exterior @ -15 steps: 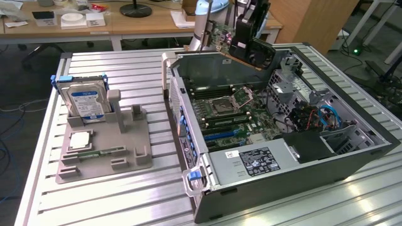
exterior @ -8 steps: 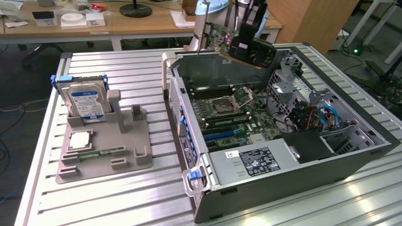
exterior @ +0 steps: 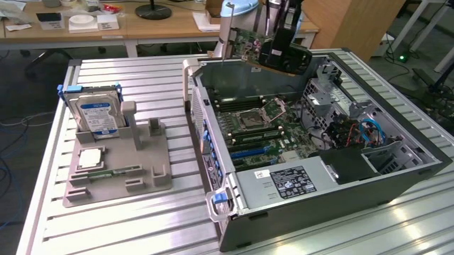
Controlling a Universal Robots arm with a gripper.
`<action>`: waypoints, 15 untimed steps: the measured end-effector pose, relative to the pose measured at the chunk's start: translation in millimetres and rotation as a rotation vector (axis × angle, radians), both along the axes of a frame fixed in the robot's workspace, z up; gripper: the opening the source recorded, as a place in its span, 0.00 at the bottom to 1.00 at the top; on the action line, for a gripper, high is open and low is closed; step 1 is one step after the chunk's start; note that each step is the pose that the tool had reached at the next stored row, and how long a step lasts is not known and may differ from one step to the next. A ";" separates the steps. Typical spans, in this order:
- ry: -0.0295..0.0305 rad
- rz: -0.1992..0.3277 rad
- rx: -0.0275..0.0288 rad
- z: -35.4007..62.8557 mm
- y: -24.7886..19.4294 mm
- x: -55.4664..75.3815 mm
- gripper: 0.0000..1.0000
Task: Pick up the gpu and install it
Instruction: 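Insert the gpu into the slot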
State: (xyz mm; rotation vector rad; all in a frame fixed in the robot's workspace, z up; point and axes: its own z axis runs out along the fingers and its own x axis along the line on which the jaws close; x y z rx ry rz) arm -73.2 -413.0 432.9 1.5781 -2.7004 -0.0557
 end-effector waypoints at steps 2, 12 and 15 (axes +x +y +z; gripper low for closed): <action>0.0000 0.036 0.0000 -0.1 0.0 0.0 0.28; 0.0000 0.200 0.0000 -0.2 0.0 0.0 0.28; 0.0001 0.254 0.0000 -0.3 0.0 0.0 0.28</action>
